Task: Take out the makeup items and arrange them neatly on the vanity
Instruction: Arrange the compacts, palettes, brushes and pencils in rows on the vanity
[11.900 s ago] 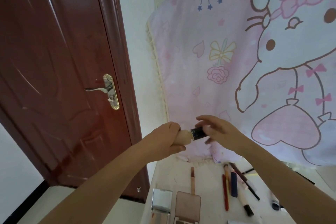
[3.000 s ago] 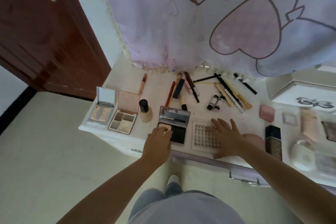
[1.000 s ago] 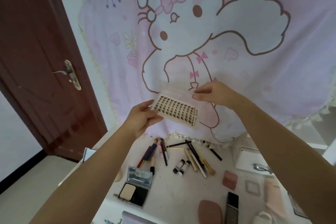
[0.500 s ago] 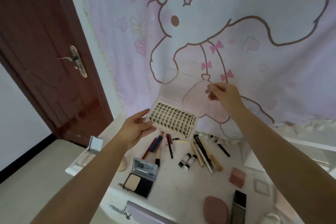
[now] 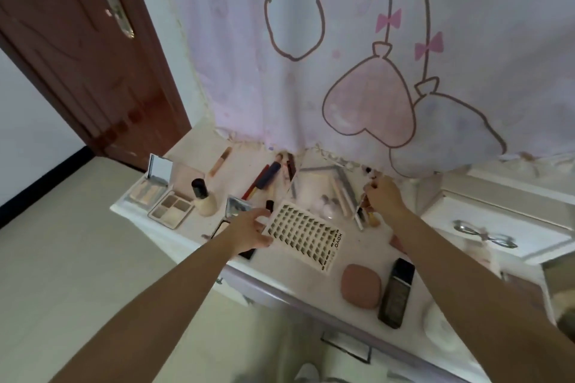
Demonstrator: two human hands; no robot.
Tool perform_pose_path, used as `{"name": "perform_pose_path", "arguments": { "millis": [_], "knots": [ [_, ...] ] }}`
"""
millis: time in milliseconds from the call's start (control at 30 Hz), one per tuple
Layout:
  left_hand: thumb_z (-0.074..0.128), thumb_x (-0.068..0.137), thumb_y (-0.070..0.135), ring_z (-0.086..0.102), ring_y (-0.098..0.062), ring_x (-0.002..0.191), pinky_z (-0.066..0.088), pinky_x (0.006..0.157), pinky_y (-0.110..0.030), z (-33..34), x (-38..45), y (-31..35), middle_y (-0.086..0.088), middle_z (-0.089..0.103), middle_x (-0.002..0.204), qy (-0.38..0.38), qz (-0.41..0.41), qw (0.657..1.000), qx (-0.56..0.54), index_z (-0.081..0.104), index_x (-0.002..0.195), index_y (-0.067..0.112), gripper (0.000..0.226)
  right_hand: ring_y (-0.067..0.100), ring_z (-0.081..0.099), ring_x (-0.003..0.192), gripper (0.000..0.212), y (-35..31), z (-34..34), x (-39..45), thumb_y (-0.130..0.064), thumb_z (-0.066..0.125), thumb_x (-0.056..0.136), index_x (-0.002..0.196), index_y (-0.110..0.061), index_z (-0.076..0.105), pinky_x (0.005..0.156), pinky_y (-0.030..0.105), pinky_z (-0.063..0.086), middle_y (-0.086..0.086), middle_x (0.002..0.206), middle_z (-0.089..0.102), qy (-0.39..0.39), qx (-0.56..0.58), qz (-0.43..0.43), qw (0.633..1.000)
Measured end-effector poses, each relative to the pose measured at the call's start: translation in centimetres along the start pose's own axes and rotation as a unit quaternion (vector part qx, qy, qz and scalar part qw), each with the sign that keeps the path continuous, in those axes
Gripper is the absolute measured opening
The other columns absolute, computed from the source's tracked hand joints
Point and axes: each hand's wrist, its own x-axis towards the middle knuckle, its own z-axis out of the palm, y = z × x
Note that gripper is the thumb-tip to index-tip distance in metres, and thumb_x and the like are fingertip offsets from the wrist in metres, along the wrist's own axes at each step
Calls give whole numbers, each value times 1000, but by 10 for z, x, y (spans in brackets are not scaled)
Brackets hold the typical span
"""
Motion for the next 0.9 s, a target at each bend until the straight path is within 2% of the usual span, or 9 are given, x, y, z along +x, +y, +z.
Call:
{"name": "perform_pose_path", "arguments": {
  "millis": [33,100,200,300,367,500,700,800,900],
  "knots": [
    [65,76,-5,64,-23,93,56,82,-30,6,1,-6,-10,64,104,-2,-14,999,33,48,124,9,53,25,51,60,18,9,5,-3,-4,39,94,88,2,55,57,24,48,17,73,54,-7,-12,7,1000],
    [66,77,-3,59,-17,75,53,66,-19,18,0,-16,-5,59,85,-2,-34,996,78,46,123,7,51,24,54,61,17,25,15,-10,-5,40,94,88,0,55,67,34,53,15,77,56,-15,-18,16,1000],
    [68,78,1,55,-13,73,48,69,-20,36,-3,-29,1,55,78,-7,-57,994,88,47,122,9,49,21,55,62,14,43,25,-21,-6,41,95,93,-5,54,74,42,53,13,78,57,-20,1,23,1000],
    [69,78,3,62,-19,87,51,79,-25,47,-8,-39,-6,63,95,1,-72,992,102,49,121,11,48,21,55,65,18,58,31,-30,-8,41,95,99,-1,57,65,33,52,14,82,58,-21,20,7,1000],
    [69,78,4,62,-22,98,50,84,-27,50,-9,-42,-12,64,108,15,-73,991,114,50,122,11,48,21,56,65,19,64,34,-34,-11,42,96,95,1,56,62,27,49,17,86,58,-11,29,-2,1000],
    [68,79,6,61,-19,96,47,84,-21,53,-13,-46,-12,64,110,43,-57,986,148,50,123,11,47,23,56,71,14,71,35,-35,-10,42,95,86,-5,52,59,20,48,21,95,57,-11,55,-9,998],
    [65,82,5,58,-22,105,44,87,-20,64,-21,-54,-13,59,116,75,-38,981,173,52,123,4,44,16,54,62,23,72,37,-34,-8,42,95,75,-13,52,60,20,51,15,83,56,-36,72,-7,997],
    [65,82,4,58,-23,105,44,85,-19,63,-23,-60,-13,57,118,73,-50,981,175,50,124,5,45,14,54,63,13,72,39,-33,-8,43,95,96,-3,56,57,17,51,14,82,58,-58,85,9,995],
    [65,81,4,59,-17,89,44,70,-10,59,-29,-70,-7,59,109,57,-67,983,162,49,123,8,46,19,58,67,33,74,39,-37,-5,44,94,126,-9,45,64,26,54,17,85,60,-83,68,-1,994]
  ]
}}
